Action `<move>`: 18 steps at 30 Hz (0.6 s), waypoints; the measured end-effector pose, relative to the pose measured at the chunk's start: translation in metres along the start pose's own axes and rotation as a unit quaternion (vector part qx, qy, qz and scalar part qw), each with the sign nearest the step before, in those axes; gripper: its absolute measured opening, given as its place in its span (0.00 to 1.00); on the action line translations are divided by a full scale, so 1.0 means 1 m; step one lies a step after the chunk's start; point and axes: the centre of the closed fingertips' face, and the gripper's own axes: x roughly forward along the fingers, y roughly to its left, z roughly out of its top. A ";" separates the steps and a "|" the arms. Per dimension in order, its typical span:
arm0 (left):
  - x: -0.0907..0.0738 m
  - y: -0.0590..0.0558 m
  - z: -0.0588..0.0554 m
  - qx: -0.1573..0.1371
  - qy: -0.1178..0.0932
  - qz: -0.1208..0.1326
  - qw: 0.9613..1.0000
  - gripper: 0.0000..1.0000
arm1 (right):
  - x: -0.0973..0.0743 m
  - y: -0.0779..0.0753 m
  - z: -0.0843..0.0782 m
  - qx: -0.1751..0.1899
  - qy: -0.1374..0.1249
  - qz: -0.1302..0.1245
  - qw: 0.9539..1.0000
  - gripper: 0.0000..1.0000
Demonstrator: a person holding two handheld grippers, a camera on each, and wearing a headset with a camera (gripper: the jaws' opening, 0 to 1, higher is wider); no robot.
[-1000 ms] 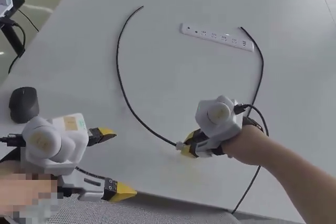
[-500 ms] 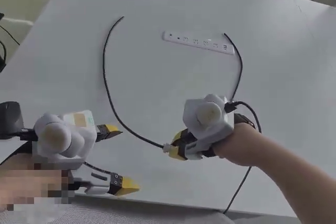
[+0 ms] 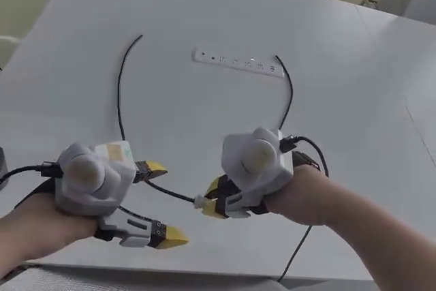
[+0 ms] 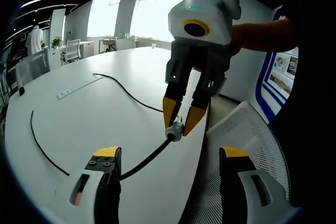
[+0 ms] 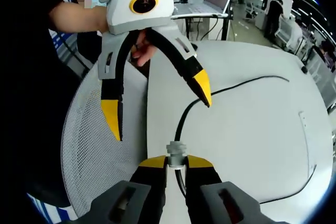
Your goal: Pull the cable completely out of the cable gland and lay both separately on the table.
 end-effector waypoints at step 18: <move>0.001 -0.012 0.017 0.007 -0.037 -0.021 0.999 0.59 | -0.018 0.024 0.010 -0.053 0.003 -0.003 0.999 0.07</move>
